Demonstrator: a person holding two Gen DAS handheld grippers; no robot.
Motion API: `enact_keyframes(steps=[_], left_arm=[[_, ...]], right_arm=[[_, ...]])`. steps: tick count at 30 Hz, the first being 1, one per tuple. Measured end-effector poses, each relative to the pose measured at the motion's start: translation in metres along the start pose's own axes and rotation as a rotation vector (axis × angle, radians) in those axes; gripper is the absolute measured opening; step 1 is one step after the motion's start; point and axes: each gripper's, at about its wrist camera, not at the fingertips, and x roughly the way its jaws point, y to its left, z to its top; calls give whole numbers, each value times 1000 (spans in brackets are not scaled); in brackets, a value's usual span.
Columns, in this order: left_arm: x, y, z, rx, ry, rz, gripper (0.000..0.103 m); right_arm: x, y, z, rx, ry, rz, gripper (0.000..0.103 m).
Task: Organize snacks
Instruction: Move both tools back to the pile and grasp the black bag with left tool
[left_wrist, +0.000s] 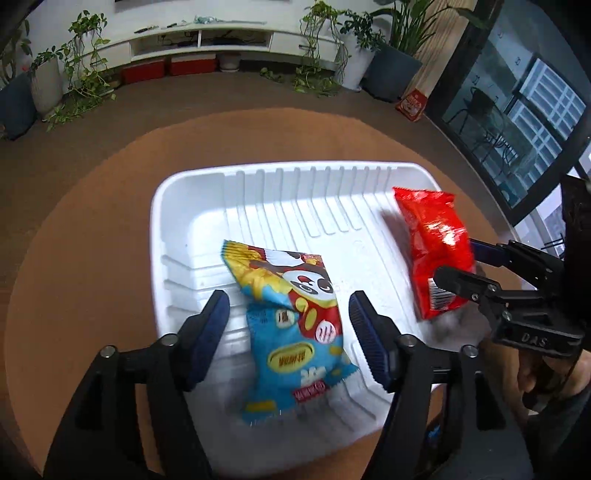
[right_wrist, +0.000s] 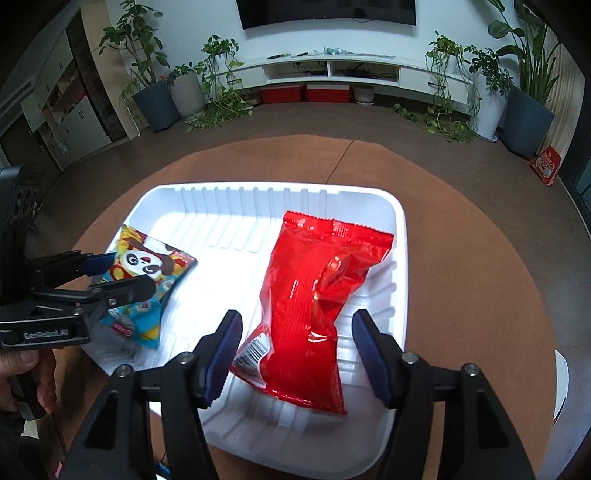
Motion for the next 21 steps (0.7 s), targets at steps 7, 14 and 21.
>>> enact_keyframes(steps=[7,14,21], left_arm=[[-101,0,-27,34,-223,-4,103],[-201,7,-94,-55,-332,91,103],[-251,23,-181,-183,-271,43,103]], right_arm=[[-57,-8,-3,33,-116,95,95],[-127,-13,-38,111,-230,275,103],[-169,-3,-136,230,-246,412,98]])
